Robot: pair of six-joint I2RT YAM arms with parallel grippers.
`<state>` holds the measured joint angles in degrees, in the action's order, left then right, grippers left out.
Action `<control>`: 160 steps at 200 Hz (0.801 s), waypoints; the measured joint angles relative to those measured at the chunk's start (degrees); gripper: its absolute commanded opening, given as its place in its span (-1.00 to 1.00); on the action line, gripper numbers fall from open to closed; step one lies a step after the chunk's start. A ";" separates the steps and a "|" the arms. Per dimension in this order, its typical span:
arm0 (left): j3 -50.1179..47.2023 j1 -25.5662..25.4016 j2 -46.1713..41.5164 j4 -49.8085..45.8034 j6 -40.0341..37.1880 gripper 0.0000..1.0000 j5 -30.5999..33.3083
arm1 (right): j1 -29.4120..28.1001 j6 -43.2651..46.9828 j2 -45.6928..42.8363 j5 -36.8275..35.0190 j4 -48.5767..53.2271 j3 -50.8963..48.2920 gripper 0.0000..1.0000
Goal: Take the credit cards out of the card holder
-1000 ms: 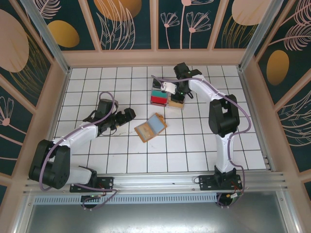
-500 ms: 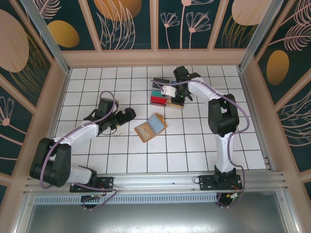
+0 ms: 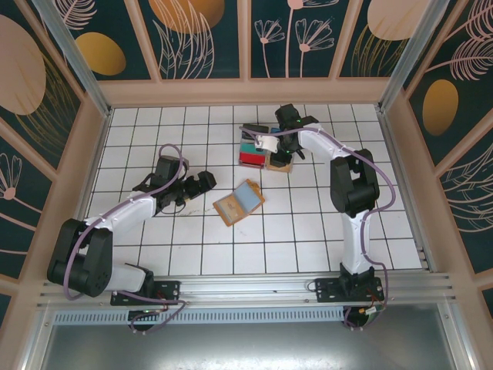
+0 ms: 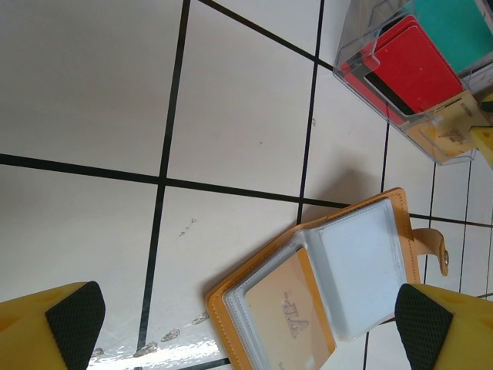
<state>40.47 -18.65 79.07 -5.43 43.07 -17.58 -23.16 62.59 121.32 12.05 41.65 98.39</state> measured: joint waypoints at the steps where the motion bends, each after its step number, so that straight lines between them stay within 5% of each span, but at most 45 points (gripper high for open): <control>1: 0.00 0.00 0.00 0.00 0.00 0.97 0.00 | 0.00 -0.07 0.00 0.02 -0.02 0.00 -0.38; 48: -0.83 0.00 -1.09 0.07 0.11 0.97 0.04 | 0.04 -3.04 -4.22 3.32 -0.79 -0.35 -0.33; 90: -3.37 0.00 -4.57 0.09 1.38 0.97 1.05 | -1.07 -12.31 -18.21 7.32 -7.34 -8.24 -0.32; 126: -4.85 0.00 -6.58 0.04 2.43 0.97 2.36 | -8.24 -25.16 -26.67 9.11 -16.46 -18.95 -0.09; 160: -6.01 0.00 -8.81 0.07 3.17 0.97 3.89 | -15.13 -42.47 -27.76 7.91 -23.87 -24.98 -0.09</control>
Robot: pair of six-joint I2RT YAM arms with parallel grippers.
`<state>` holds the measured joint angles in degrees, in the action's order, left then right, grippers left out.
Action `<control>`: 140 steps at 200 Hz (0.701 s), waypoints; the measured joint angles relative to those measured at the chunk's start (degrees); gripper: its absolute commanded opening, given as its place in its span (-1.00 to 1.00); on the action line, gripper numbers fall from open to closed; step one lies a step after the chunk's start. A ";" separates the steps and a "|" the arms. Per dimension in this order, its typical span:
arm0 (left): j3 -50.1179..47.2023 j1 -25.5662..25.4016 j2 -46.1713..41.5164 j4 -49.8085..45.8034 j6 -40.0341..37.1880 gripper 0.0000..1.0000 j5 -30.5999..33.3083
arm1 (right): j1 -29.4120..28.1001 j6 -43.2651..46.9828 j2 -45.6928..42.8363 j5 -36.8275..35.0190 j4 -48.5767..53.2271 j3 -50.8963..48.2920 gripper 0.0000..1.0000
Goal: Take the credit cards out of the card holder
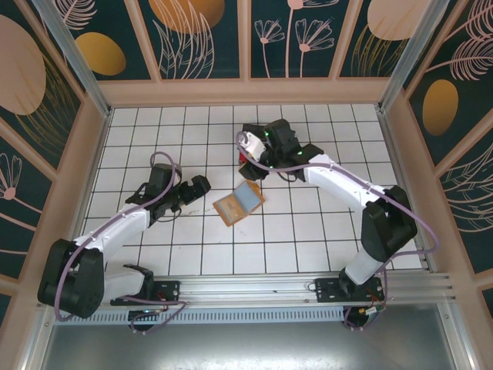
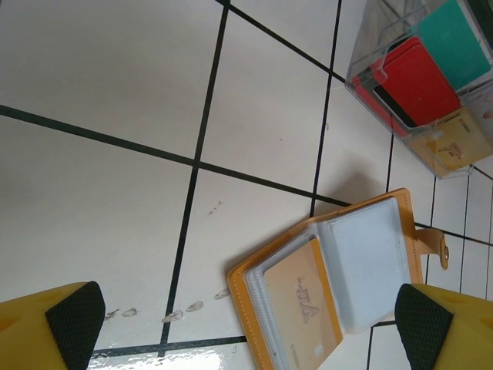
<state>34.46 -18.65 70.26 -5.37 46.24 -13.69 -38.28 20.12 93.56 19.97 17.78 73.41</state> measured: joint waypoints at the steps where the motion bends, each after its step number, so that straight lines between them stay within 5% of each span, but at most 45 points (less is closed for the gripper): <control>1: -0.02 0.00 -0.04 0.00 0.02 0.97 0.04 | -0.24 -0.63 0.00 -0.22 -0.07 -0.04 -0.09; 74: -2.62 0.00 -2.29 -0.02 0.59 0.97 0.87 | -5.09 -28.50 9.42 0.33 -0.70 2.29 -0.11; 140: -4.85 0.00 -3.15 1.01 2.05 0.87 -0.04 | -5.42 -41.13 15.67 0.50 1.90 1.86 -0.07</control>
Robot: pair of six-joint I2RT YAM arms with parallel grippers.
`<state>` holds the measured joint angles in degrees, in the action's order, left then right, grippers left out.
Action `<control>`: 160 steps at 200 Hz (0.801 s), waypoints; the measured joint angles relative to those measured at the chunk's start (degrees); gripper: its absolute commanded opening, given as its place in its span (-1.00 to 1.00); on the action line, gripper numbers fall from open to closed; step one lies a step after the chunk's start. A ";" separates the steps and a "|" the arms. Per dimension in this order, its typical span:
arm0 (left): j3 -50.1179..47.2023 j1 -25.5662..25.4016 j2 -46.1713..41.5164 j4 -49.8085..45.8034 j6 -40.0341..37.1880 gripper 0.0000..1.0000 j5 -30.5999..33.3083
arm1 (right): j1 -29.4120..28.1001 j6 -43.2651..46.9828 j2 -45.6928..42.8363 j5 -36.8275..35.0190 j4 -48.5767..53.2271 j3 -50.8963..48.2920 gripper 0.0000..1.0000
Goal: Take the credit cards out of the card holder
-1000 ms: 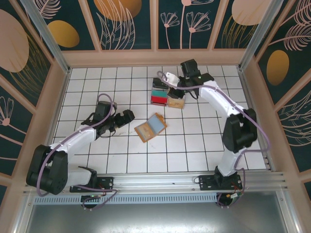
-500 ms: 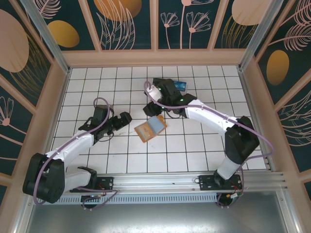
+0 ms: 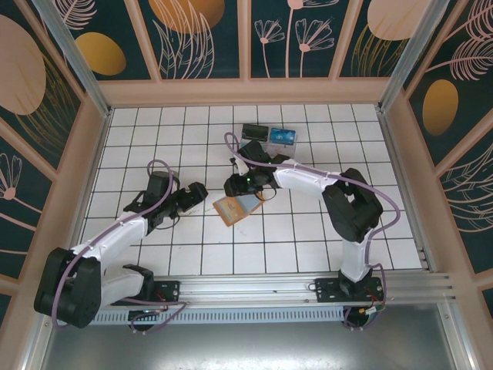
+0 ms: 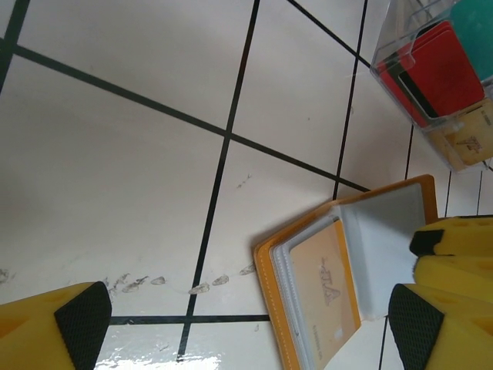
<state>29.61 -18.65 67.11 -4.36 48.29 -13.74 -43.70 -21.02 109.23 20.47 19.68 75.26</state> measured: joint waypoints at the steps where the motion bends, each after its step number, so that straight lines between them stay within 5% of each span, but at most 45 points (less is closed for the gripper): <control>1: -0.02 0.00 0.00 0.02 0.02 0.86 -0.02 | -0.04 -0.17 0.04 -0.02 0.00 -0.07 -0.07; 82: -2.27 -0.66 0.02 2.56 3.17 0.67 -2.29 | -3.56 -9.81 0.72 -2.86 1.60 -4.90 -0.04; 160: -2.45 -7.50 3.43 5.66 6.69 0.39 -2.23 | -4.04 -16.06 0.33 -4.50 0.04 -6.08 0.00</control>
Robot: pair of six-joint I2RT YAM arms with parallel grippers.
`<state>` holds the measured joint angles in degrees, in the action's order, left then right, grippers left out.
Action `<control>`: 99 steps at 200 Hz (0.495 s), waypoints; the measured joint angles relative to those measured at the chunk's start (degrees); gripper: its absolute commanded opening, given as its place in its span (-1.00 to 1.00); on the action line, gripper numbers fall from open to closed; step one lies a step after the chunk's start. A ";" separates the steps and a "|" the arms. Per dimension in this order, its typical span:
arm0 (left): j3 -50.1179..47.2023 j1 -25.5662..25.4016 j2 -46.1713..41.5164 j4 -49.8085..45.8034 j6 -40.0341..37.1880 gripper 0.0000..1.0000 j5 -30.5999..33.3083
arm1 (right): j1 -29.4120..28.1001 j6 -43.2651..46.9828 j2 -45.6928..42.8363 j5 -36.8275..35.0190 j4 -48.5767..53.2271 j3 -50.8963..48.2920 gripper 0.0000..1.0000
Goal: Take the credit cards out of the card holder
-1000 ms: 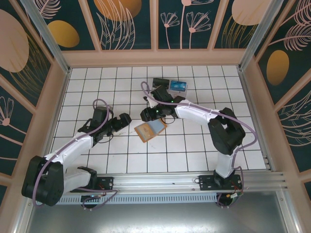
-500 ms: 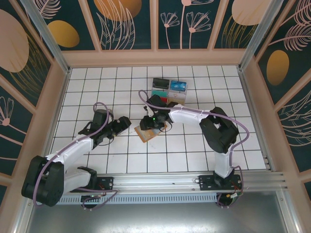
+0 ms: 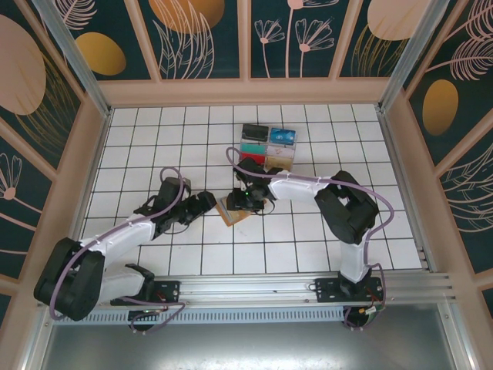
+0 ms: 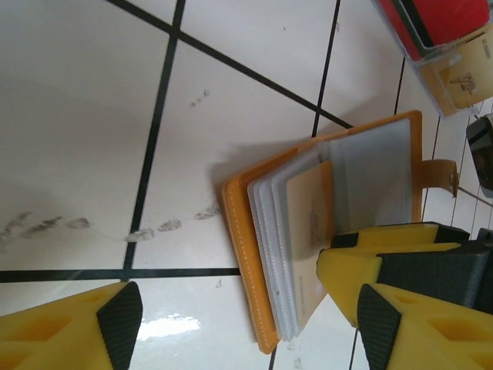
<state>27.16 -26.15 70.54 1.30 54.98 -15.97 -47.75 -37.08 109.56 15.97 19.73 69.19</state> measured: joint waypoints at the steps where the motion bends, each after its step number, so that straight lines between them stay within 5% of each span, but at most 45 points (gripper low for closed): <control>1: 0.00 -0.07 0.04 0.02 0.04 0.38 -0.04 | 0.00 -0.02 0.00 0.02 -0.04 -0.04 0.00; 99: 0.07 -2.36 4.76 4.59 2.56 -0.46 -0.79 | 0.92 -4.68 -5.03 7.50 -7.17 -4.63 -0.08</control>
<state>27.22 -28.51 75.31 5.89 57.54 -16.75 -46.83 -41.76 104.53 23.46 12.56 64.55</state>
